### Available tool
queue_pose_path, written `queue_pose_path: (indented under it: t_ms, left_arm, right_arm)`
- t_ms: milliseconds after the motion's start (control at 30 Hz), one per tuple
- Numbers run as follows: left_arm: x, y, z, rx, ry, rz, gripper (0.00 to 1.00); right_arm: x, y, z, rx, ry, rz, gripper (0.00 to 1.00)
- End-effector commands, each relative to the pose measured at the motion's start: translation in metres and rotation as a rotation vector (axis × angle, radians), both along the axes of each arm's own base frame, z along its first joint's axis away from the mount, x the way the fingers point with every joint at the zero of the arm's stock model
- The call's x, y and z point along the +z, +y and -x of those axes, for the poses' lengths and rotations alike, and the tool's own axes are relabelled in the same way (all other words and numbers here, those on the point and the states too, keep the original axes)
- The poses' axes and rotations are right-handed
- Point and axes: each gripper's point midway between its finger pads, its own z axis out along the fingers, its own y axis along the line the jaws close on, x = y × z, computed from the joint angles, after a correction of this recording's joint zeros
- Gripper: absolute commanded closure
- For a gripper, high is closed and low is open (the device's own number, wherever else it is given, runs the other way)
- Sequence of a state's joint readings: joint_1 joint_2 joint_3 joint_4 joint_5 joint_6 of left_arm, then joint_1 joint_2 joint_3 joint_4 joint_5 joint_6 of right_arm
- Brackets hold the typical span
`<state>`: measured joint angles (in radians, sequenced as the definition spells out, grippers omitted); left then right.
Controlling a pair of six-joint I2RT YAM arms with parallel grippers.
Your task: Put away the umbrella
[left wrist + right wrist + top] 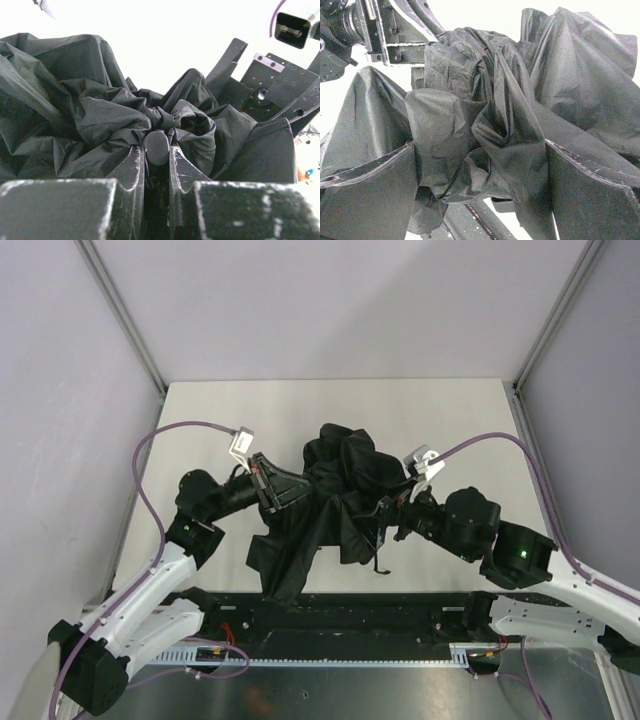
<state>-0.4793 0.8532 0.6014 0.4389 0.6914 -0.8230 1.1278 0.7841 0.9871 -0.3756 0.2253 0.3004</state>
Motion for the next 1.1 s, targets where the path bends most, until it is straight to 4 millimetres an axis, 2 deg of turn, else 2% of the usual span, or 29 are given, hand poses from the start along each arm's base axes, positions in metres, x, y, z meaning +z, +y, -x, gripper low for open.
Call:
queue_pose_path:
  t_ms: [0,267,400,600,733,800,1067]
  left_arm:
    - [0.022,0.004,-0.004,0.017,-0.054,0.051,1.00]
    - [0.014,0.003,-0.005,-0.006,-0.040,0.031,1.00]
    - [0.015,0.003,-0.003,-0.022,-0.045,0.028,1.00]
    - [0.021,0.001,0.010,-0.087,-0.100,0.014,1.00]
    - [0.030,0.002,0.022,-0.128,-0.166,0.010,1.00]
    - [0.035,0.003,0.032,-0.160,-0.225,0.006,1.00]
    - [0.050,-0.001,0.075,-0.301,-0.415,0.009,1.00]
  right_arm:
    - [0.037,-0.016,0.002,-0.012,-0.095,-0.032,0.01]
    - [0.052,-0.020,0.018,0.045,-0.142,-0.064,0.01]
    - [0.053,-0.004,0.027,0.118,-0.152,-0.067,0.01]
    - [0.035,0.023,0.009,0.106,-0.159,0.007,0.01]
    - [0.023,0.032,-0.009,0.112,-0.128,0.022,0.01]
    - [0.021,0.036,-0.010,0.177,-0.111,-0.005,0.01]
    - [0.018,0.057,0.014,0.512,-0.113,-0.099,0.01]
